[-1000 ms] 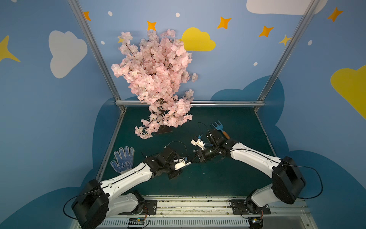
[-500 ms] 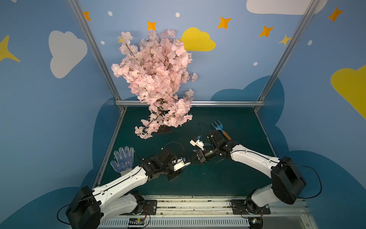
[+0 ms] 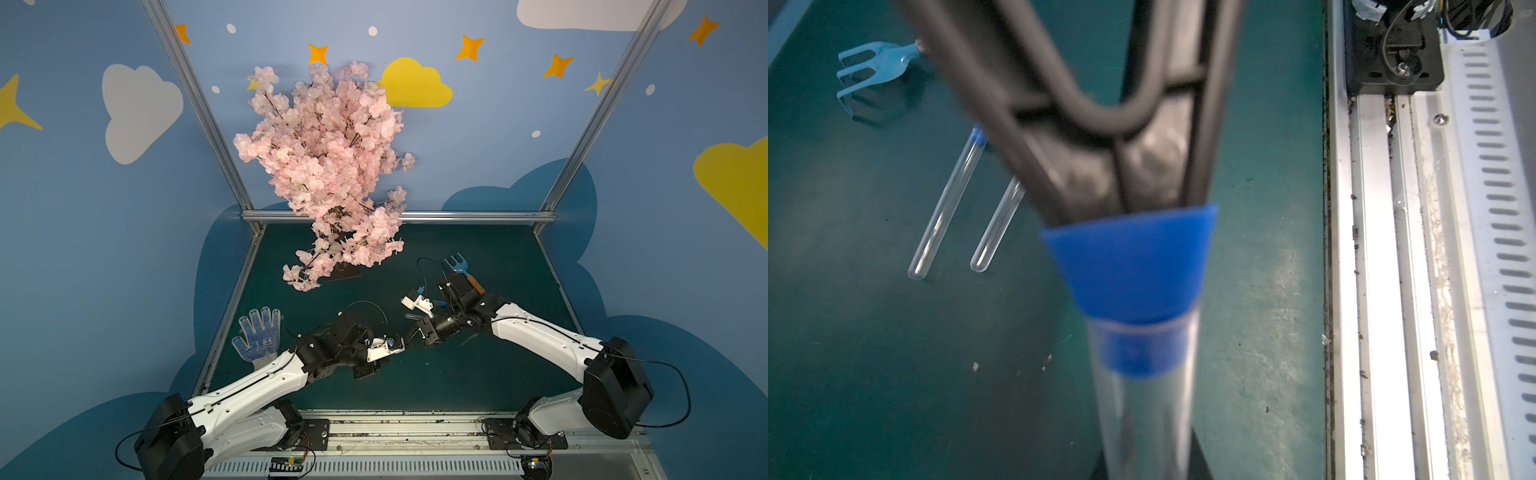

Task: Insert stoppers into test tubes
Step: Insert the stopper into the test tube, then place the test tube at the center of the board.

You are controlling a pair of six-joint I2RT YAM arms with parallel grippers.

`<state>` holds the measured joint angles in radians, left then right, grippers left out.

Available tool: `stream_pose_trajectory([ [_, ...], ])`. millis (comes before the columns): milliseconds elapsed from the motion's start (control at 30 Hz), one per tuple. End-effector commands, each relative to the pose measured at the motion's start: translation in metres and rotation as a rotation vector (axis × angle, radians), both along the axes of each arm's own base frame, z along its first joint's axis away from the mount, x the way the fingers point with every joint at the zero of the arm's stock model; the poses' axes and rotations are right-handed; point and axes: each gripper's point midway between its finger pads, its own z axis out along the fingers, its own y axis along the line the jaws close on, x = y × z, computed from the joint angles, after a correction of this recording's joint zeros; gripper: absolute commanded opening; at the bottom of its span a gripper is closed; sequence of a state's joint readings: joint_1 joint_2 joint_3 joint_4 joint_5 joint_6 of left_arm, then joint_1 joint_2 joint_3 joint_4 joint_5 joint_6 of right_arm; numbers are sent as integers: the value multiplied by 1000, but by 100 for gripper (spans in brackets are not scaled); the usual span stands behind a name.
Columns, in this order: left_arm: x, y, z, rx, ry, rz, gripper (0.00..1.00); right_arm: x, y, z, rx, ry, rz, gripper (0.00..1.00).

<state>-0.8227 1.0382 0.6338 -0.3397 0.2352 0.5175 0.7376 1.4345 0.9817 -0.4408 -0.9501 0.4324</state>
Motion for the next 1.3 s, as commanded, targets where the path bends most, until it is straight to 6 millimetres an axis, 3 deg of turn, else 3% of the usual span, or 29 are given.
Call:
stream_pose_trajectory([
  [0, -1, -40, 65, -198, -132, -141, 2, 15, -9, -13, -101, -63, -70, 25],
  [267, 13, -22, 26, -9, -67, -29, 2, 18, -23, -4, -110, -63, -107, 25],
  [733, 15, -11, -5, 118, -46, -29, 2, 25, -51, 11, -62, -58, -199, 26],
  [800, 17, -11, -13, 144, -49, -43, 2, 38, -68, 8, -103, -101, -277, 28],
  [967, 29, -27, -26, 221, -39, -115, 2, 80, -146, -5, -301, -255, -589, 28],
  [1067, 35, -41, -26, 269, 8, -181, 2, 84, -178, 0, -366, -304, -683, 28],
  [1167, 40, -52, -38, 337, 52, -249, 2, 82, -198, 11, -396, -362, -723, 28],
  [1267, 52, -66, -54, 385, 86, -282, 2, 81, -202, 22, -374, -391, -740, 28],
])
